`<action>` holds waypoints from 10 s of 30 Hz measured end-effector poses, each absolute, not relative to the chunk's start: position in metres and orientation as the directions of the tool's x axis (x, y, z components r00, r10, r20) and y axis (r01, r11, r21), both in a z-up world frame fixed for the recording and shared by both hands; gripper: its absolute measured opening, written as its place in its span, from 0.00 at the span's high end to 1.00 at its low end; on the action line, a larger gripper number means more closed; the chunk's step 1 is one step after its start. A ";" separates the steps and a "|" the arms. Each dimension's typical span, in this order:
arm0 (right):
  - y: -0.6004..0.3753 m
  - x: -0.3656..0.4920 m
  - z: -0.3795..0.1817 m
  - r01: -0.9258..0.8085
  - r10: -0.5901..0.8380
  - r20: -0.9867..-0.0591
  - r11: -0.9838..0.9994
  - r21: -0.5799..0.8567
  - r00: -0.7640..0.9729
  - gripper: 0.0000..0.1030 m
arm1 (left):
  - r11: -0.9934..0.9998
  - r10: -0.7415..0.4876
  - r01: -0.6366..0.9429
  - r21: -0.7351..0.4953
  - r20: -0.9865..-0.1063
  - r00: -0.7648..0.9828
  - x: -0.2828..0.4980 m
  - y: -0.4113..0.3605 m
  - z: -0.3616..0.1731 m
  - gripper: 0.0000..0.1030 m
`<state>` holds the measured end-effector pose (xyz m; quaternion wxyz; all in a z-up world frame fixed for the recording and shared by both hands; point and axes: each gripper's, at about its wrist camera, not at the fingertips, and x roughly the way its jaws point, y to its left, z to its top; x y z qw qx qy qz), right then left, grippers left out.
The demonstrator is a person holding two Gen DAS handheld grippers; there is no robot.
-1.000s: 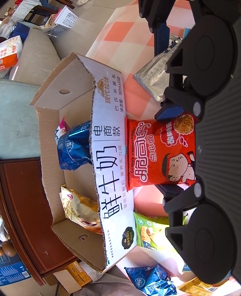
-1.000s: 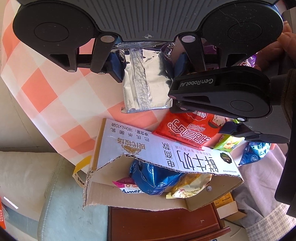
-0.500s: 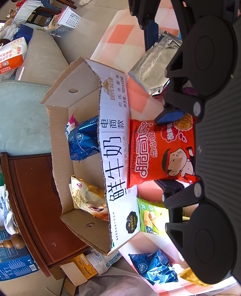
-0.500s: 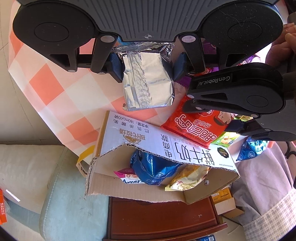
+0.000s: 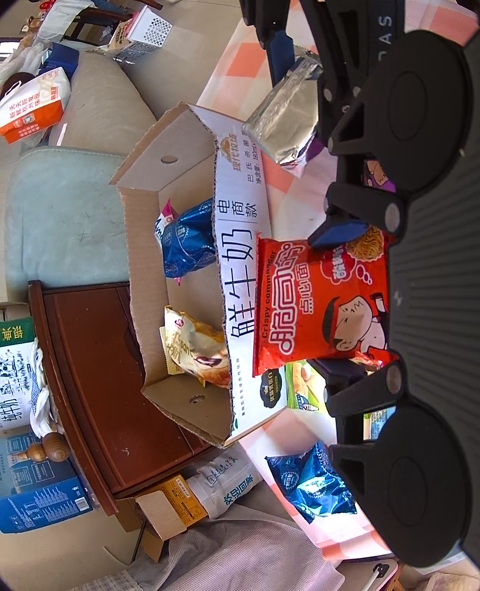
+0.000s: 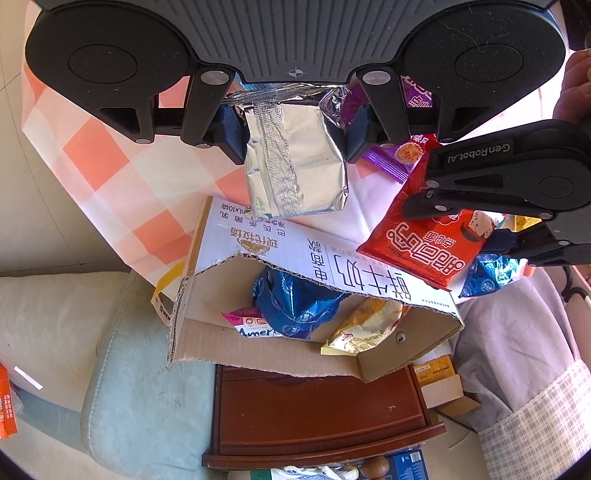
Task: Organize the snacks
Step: 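Lift both held bags and carry them into the cardboard box, then open both tools to drop the bags inside the box, then withdraw both tools from the box toward the remaining bags, then grasp the purple bag with the left tool while the right tool grasps the light blue bag, then lift both held bags and carry them over the white cardboard box, then lower both bags into the box and open both tools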
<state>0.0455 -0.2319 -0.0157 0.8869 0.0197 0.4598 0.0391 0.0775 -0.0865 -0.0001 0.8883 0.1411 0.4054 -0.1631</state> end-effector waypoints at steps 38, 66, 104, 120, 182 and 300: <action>-0.202 0.075 0.037 0.033 0.002 -0.683 0.999 0.038 0.730 0.45 | 0.976 -0.084 0.194 0.098 -0.654 0.752 0.112 -0.053 0.048 0.42; -0.226 0.121 0.031 0.173 -0.101 -0.680 0.984 0.038 0.726 0.45 | 0.989 -0.064 0.138 0.063 -0.649 0.758 0.175 -0.078 0.046 0.42; -0.240 0.101 0.027 0.173 -0.060 -0.725 0.981 0.083 0.686 0.21 | 0.990 -0.061 0.137 0.042 -0.740 0.670 0.108 -0.048 0.032 0.16; -0.269 0.031 0.010 0.251 -0.093 -0.801 0.965 0.073 0.591 0.17 | 0.940 -0.195 0.342 -0.006 -0.831 0.521 0.039 -0.088 -0.018 0.15; -0.196 0.012 -0.061 0.087 -0.006 -0.910 0.996 0.033 0.415 0.31 | 0.964 -0.070 0.249 0.095 -0.811 0.581 0.025 -0.035 -0.056 0.21; -0.230 0.133 0.038 0.145 0.016 -0.656 0.971 0.191 0.755 0.38 | 0.969 -0.213 0.244 -0.031 -0.607 0.766 0.166 -0.046 0.051 0.25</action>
